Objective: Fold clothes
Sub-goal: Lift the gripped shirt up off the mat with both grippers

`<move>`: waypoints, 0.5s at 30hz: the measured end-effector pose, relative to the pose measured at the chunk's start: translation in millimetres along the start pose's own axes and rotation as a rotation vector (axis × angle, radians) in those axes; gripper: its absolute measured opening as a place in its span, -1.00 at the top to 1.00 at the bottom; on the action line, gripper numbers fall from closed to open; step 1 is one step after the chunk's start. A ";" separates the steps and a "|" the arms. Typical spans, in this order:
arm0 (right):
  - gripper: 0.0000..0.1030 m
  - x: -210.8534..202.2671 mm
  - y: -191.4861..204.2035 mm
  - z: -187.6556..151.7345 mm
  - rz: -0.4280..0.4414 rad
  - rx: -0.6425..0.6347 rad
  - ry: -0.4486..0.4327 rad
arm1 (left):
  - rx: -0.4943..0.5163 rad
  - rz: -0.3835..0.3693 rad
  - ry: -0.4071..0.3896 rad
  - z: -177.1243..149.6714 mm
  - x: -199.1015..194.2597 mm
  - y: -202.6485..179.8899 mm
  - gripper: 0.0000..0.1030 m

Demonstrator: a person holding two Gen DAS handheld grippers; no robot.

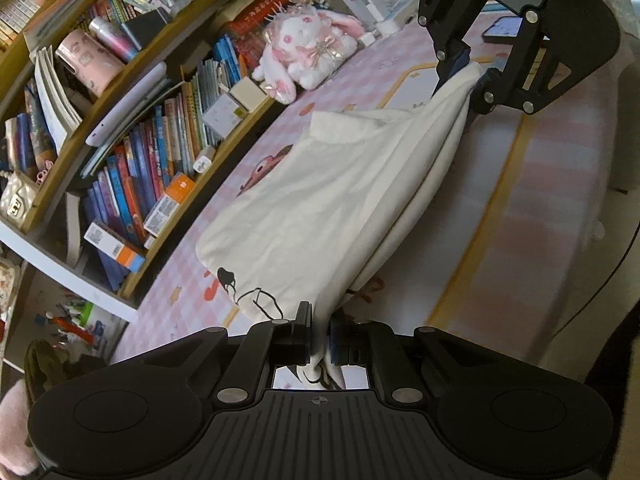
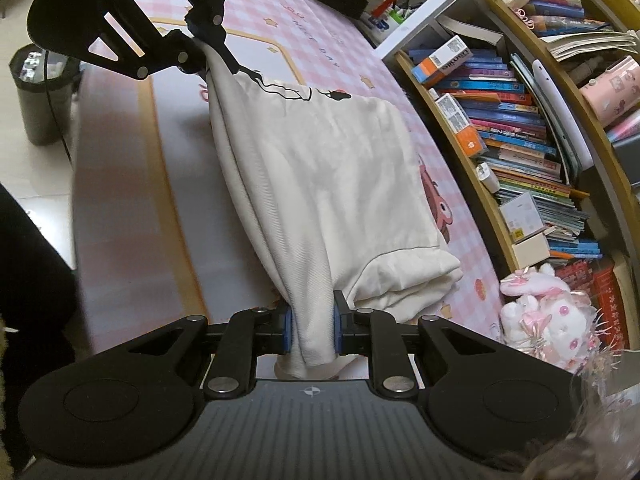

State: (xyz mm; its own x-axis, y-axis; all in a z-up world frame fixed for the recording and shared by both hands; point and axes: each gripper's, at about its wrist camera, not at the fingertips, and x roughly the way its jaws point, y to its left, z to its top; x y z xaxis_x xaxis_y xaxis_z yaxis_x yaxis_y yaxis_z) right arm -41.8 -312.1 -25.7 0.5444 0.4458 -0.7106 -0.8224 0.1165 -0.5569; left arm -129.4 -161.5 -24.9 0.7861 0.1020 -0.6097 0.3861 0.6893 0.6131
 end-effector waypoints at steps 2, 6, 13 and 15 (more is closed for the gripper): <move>0.68 -6.0 4.2 -1.1 0.017 0.006 0.004 | -0.008 -0.017 0.002 -1.8 -7.3 -2.3 0.82; 0.68 -17.8 11.5 -3.3 0.050 0.026 0.013 | -0.021 -0.047 0.004 -4.2 -17.3 -4.8 0.82; 0.68 -31.6 13.6 -4.6 0.070 0.050 0.013 | -0.044 -0.022 -0.022 3.3 -27.9 2.4 0.82; 0.69 -35.6 6.6 -1.7 0.051 0.056 0.000 | -0.053 0.002 -0.037 8.3 -30.5 8.2 0.82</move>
State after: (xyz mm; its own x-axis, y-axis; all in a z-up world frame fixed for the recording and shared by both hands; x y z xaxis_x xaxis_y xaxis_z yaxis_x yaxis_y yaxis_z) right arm -66.3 -328.8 -4.8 0.5013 0.4529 -0.7373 -0.8571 0.1431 -0.4948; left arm -146.2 -164.9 2.8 0.8043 0.0775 -0.5892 0.3592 0.7264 0.5859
